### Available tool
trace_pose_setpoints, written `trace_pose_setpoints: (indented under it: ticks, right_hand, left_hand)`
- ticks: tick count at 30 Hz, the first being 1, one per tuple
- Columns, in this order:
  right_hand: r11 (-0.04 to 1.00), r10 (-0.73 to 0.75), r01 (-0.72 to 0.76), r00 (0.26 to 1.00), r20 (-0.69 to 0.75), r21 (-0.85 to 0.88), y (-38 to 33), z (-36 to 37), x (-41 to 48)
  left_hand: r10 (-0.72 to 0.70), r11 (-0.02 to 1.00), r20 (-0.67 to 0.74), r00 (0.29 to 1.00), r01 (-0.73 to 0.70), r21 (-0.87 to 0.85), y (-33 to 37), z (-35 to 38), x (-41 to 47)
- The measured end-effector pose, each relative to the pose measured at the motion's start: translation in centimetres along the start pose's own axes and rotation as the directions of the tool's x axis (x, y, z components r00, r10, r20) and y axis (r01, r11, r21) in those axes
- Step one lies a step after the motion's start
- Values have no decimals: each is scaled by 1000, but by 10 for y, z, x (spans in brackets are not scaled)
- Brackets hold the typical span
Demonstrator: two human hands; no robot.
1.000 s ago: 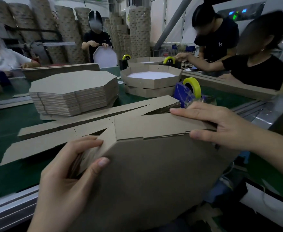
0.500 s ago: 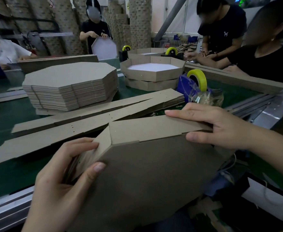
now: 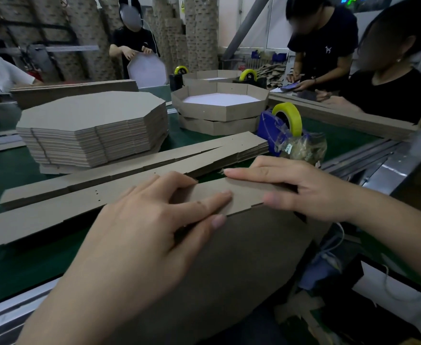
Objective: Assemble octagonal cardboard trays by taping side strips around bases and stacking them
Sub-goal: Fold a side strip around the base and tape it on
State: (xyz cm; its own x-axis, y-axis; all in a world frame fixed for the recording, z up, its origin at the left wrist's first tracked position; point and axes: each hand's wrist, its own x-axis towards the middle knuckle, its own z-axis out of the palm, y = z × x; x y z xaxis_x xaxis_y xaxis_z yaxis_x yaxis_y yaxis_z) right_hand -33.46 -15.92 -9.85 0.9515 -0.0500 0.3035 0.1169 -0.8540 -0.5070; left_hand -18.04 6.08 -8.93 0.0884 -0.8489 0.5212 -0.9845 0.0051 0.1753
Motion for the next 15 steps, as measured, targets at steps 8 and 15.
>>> trace_pose_setpoints:
  ticks: [8, 15]
  right_hand:
    - [993, 59, -66, 996, 68, 101, 6, -9, 11]
    - [957, 135, -167, 980, 144, 239, 7, -13, 20]
  left_hand:
    - [-111, 993, -9, 994, 110, -43, 2, 5, 0]
    - [-178, 980, -15, 984, 176, -94, 1, 6, 3]
